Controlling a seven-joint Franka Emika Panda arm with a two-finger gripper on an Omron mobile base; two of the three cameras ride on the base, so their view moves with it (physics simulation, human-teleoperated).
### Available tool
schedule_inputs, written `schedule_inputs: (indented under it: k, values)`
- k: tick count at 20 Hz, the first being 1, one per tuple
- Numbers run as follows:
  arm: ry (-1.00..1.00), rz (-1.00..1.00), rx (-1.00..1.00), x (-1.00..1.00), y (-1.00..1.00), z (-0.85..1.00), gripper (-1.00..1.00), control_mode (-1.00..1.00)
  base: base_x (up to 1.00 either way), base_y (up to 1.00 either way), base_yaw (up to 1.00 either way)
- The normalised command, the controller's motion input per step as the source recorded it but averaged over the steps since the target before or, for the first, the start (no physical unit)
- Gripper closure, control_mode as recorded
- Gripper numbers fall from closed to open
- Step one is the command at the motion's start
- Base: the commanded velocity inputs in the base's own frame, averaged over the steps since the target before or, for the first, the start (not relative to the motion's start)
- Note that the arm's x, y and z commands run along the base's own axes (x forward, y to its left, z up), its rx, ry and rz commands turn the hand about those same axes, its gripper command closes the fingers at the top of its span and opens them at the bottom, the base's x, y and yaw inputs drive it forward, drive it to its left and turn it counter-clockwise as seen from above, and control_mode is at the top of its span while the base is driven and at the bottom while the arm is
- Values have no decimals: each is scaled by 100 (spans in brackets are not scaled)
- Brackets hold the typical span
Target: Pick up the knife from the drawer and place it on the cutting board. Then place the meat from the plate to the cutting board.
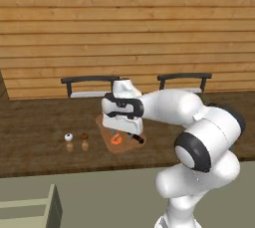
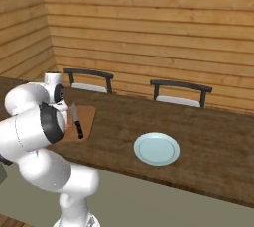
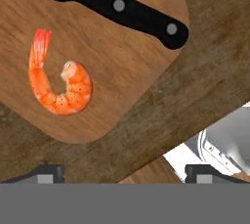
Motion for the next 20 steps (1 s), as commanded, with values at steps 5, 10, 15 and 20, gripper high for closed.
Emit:
schedule_inputs:
  k: [5, 10, 15, 20]
  values:
    - [0, 0, 0, -62, -21, 79, -100, -100, 0, 0, 0]
    - [0, 0, 0, -72, -75, 30, -100, -100, 0, 0, 0]
    - [-6, 4, 4, -63, -100, 1, -100, -100, 0, 0, 0]
    - [-18, 5, 1, -45, -100, 0, -100, -100, 0, 0, 0]
